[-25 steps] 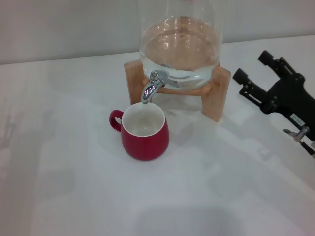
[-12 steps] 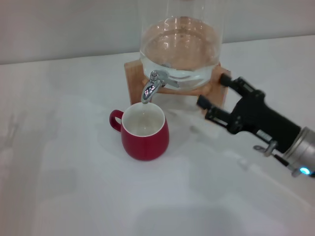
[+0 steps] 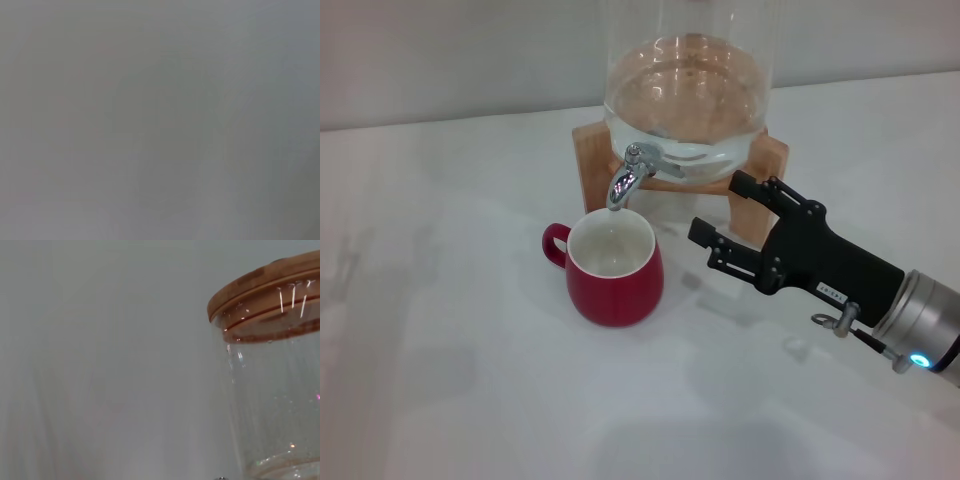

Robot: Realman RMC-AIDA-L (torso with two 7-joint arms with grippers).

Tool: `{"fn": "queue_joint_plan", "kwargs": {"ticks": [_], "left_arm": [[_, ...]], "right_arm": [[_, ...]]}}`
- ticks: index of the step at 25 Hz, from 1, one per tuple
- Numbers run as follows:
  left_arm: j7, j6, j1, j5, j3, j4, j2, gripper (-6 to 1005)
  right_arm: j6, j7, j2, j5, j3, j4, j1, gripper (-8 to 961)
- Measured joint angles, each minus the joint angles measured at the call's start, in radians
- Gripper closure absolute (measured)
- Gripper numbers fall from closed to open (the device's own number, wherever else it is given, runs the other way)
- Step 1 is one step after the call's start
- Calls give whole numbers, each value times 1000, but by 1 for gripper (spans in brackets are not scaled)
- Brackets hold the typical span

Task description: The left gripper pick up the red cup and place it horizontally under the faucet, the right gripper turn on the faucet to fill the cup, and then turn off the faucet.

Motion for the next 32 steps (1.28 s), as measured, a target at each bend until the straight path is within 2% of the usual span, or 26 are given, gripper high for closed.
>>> {"fn": "queue_joint_plan", "kwargs": {"ticks": [19, 32], "left_arm": [[0, 3, -1, 0, 19, 0, 0, 218], [0, 3, -9, 0, 18, 0, 2, 219]], "right_arm": [[42, 4, 1, 0, -1, -3, 67, 83], [48, 18, 2, 0, -10, -7, 87, 82]]}}
